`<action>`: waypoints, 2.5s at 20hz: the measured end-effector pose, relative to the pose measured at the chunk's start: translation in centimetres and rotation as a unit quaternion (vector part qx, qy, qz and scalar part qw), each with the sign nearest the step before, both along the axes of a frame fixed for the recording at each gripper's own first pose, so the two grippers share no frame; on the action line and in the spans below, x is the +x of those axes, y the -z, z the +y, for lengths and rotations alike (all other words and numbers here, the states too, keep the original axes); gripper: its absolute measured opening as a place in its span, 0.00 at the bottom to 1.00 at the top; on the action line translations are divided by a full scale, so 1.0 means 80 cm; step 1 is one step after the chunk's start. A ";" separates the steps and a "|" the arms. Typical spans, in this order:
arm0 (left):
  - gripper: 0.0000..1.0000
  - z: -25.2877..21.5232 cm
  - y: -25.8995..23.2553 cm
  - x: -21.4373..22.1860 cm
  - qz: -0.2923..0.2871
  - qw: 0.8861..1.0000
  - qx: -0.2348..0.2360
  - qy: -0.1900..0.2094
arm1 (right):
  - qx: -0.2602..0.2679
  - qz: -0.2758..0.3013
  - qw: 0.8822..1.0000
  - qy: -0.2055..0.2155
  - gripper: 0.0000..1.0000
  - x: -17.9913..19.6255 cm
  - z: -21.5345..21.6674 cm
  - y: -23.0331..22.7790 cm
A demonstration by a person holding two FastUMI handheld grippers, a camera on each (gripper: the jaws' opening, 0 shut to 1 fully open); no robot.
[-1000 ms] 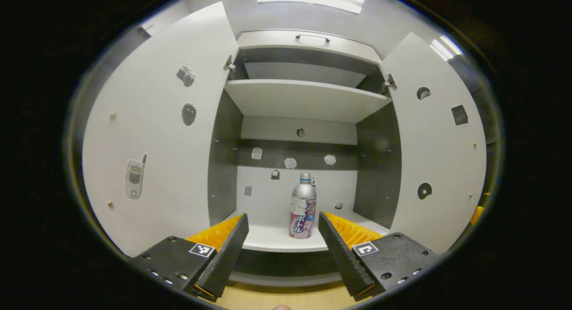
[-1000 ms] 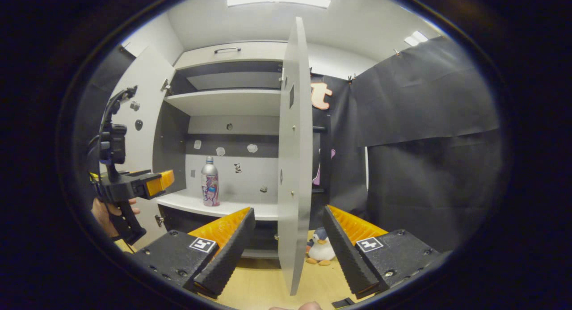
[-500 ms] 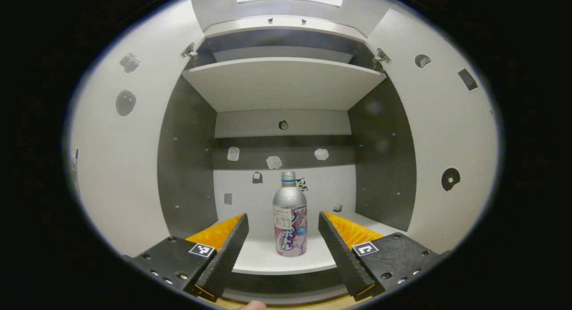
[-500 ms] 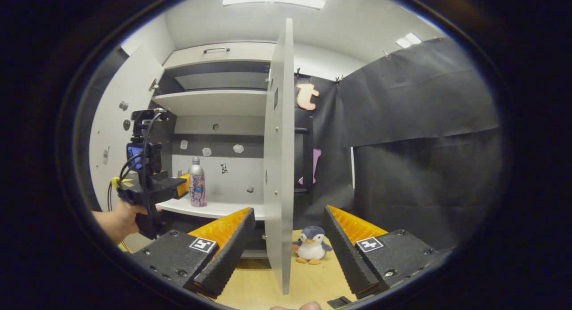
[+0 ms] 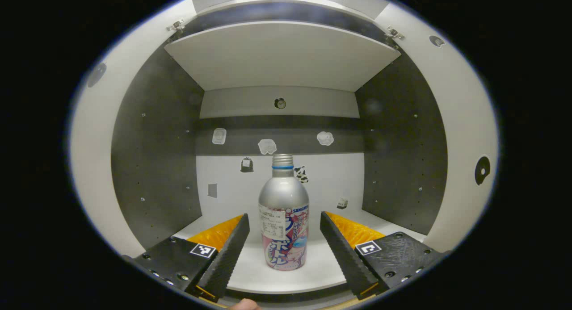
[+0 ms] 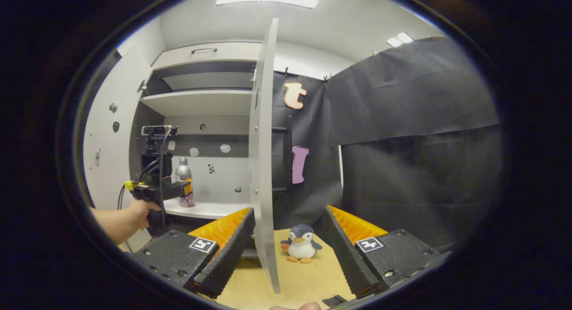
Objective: Grasp the bottle in the cabinet with the left hand and place it on the coaster, then close the right door with the right hand and the left door with the left hand.
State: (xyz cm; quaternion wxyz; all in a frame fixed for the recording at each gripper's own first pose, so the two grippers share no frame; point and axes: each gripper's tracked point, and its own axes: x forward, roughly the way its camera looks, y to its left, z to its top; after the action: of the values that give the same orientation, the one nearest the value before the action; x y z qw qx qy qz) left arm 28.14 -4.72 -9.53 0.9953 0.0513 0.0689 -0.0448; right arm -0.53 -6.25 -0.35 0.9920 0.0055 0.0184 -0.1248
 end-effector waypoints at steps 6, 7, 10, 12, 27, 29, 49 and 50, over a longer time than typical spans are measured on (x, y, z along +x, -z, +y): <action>0.98 -0.003 0.040 0.028 0.034 0.999 0.002 0.003 | 0.005 0.000 1.000 0.015 0.99 -0.004 -0.014 0.005; 0.98 -0.004 0.038 0.027 0.029 1.000 0.008 0.000 | 0.006 -0.001 1.000 0.018 0.99 -0.005 -0.017 0.004; 0.98 -0.010 0.026 0.018 0.013 1.000 0.018 -0.005 | 0.011 0.002 1.000 0.022 0.99 -0.006 -0.021 0.009; 0.84 -0.006 0.025 0.020 0.013 1.000 0.022 -0.016 | 0.015 0.009 1.000 0.019 0.99 -0.005 -0.021 0.013; 0.82 0.037 -0.010 -0.036 -0.023 0.999 -0.023 -0.040 | 0.029 0.025 0.999 -0.028 0.99 0.014 -0.007 0.028; 0.78 0.044 -0.007 -0.050 -0.027 0.999 -0.014 -0.043 | 0.029 0.030 0.998 -0.040 0.99 0.017 -0.001 0.032; 0.82 0.066 0.014 -0.245 -0.039 0.998 0.016 -0.044 | 0.024 0.063 0.991 -0.118 0.99 0.001 0.066 0.060; 0.78 0.067 0.018 -0.253 -0.038 0.998 0.015 -0.044 | 0.023 0.065 0.990 -0.121 0.99 0.001 0.070 0.062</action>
State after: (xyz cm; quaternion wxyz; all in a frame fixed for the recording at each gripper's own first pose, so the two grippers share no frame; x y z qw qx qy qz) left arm 7.86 0.62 -10.98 0.9973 0.0648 0.0340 0.0016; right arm -0.43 -0.68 -5.34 0.9961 0.0182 0.0865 -0.0038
